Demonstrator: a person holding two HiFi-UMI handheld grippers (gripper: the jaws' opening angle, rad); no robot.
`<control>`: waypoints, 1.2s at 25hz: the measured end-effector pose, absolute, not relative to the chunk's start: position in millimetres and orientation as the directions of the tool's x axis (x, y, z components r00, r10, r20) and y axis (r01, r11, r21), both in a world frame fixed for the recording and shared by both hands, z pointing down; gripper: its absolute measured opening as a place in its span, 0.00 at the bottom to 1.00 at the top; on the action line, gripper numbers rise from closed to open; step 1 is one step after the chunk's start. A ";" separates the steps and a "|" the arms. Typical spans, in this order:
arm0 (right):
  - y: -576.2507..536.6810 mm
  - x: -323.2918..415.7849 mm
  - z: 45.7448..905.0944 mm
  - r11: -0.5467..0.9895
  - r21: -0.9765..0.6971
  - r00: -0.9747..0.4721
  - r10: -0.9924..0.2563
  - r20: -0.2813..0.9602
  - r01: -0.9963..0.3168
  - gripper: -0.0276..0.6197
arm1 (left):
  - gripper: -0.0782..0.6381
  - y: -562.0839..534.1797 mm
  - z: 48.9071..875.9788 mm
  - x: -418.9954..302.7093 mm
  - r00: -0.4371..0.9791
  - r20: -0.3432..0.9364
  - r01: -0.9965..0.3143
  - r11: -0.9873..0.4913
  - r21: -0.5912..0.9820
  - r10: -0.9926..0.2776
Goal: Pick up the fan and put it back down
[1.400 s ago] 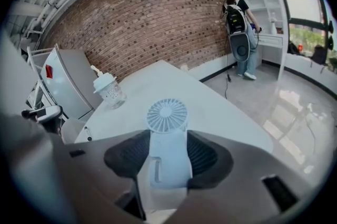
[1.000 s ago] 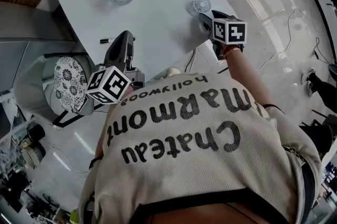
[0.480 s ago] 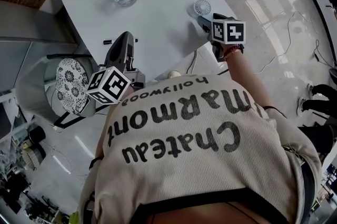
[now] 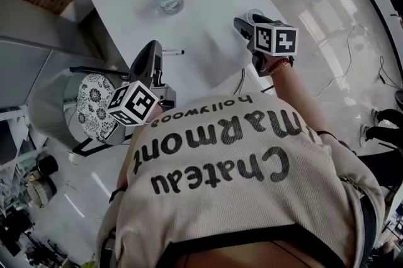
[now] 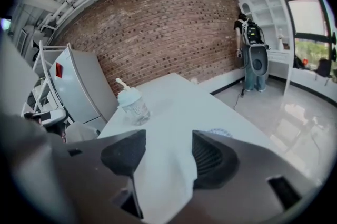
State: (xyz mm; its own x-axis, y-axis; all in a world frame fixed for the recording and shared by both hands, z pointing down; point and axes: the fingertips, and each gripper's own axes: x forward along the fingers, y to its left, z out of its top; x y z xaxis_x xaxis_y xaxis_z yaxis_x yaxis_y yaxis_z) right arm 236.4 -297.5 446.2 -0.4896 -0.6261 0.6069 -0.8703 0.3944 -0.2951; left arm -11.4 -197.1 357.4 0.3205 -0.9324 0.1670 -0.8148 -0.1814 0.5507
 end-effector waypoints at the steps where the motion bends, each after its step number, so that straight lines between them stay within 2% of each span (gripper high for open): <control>1: -291.8 224.4 444.8 0.399 -0.310 -0.502 -0.619 0.604 -0.863 0.46 | 0.11 -192.6 356.6 -17.9 0.324 0.173 -0.814 -0.181 0.551 -0.930; 2: -285.5 211.9 443.7 0.406 -0.326 -0.519 -0.608 0.601 -0.853 0.45 | 0.11 -188.4 355.3 -24.3 0.327 0.178 -0.814 -0.181 0.552 -0.928; 6: -258.8 163.1 440.4 0.434 -0.402 -0.591 -0.564 0.577 -0.806 0.28 | 0.11 -172.3 347.1 -46.1 0.337 0.186 -0.814 -0.187 0.549 -0.923; 14: -207.1 66.8 428.2 0.432 -0.537 -0.688 -0.488 0.536 -0.725 0.10 | 0.11 -141.2 340.2 -89.6 0.345 0.191 -0.820 -0.196 0.538 -0.919; 20: -177.9 16.1 403.6 0.490 -0.537 -0.727 -0.477 0.494 -0.687 0.07 | 0.11 -120.4 339.8 -113.2 0.357 0.190 -0.820 -0.209 0.533 -0.915; 26: -160.1 -16.5 360.0 0.548 -0.591 -0.790 -0.541 0.289 -0.592 0.05 | 0.11 -104.9 333.3 -129.9 0.381 0.165 -0.822 -0.252 0.510 -0.910; 30: -151.9 -20.0 359.5 0.553 -0.524 -0.745 -0.601 0.289 -0.648 0.05 | 0.11 -95.9 333.7 -143.3 0.392 0.157 -0.821 -0.268 0.504 -0.906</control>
State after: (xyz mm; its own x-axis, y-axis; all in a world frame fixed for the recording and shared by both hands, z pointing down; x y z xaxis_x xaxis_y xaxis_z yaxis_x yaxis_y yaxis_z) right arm -20.0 -151.9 359.5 -0.7453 -0.6009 0.2888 -0.6484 0.5525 -0.5237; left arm -143.3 -95.9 333.7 0.3923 -0.9063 0.1571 -0.8211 -0.2681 0.5039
